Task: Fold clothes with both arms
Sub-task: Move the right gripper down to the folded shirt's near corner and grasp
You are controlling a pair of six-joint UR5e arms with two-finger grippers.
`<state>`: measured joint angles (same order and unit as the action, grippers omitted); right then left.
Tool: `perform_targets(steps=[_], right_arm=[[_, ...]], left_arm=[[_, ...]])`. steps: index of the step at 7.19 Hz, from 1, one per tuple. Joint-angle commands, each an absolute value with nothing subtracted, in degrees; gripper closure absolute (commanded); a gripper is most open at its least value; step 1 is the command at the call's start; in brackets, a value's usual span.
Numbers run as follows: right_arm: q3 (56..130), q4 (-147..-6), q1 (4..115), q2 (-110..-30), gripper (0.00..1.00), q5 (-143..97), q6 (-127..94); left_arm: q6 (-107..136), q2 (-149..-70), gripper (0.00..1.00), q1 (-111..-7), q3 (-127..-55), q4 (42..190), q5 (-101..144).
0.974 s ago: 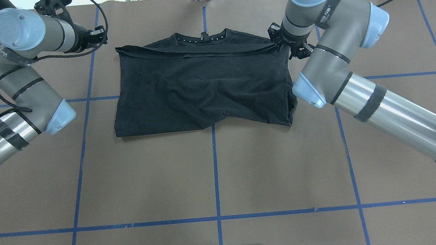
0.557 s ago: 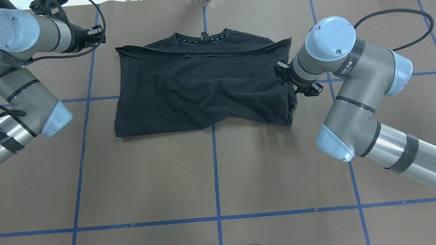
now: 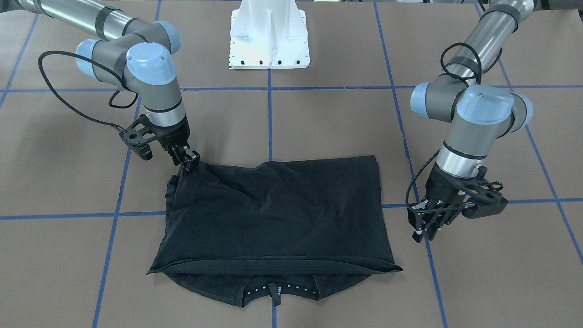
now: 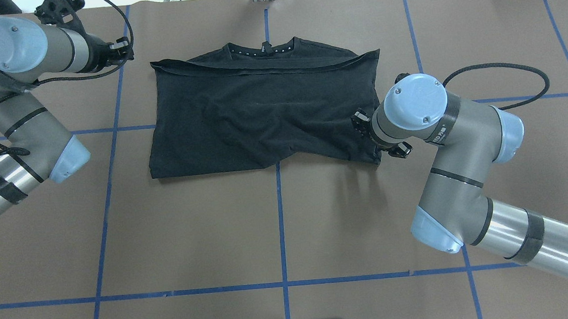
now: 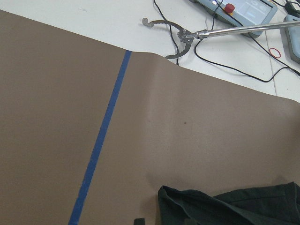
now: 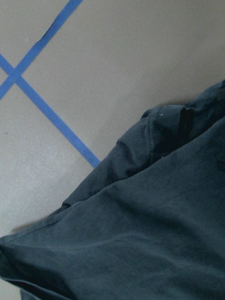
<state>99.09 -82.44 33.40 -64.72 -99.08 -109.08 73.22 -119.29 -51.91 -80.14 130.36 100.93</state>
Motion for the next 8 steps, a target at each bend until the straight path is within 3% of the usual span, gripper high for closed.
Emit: perform_targets(steps=[1, 3, 4, 5, 8], right_arm=[[99.1, -82.4, 31.1, -65.6, 0.49, -97.2, -109.2], [99.2, -82.4, 30.1, -66.2, 0.53, -95.8, -109.2], [99.4, -82.5, 30.1, -66.2, 0.88, -95.8, -109.2], [99.6, -82.4, 30.1, -66.4, 1.0, -95.8, -109.0], [100.8, -82.5, 30.3, -67.3, 1.0, -96.6, -105.8]], left_arm=[[73.2, -119.3, 0.6, -51.9, -80.1, 130.5, 101.0], [73.2, -119.4, 0.6, -51.9, -80.0, 130.7, 101.1], [73.2, -119.4, 0.6, -51.9, -80.0, 130.7, 101.0], [73.3, -119.4, 0.6, -51.9, -80.0, 130.7, 101.1], [73.2, -119.3, 0.59, -51.9, -80.0, 130.8, 101.1]])
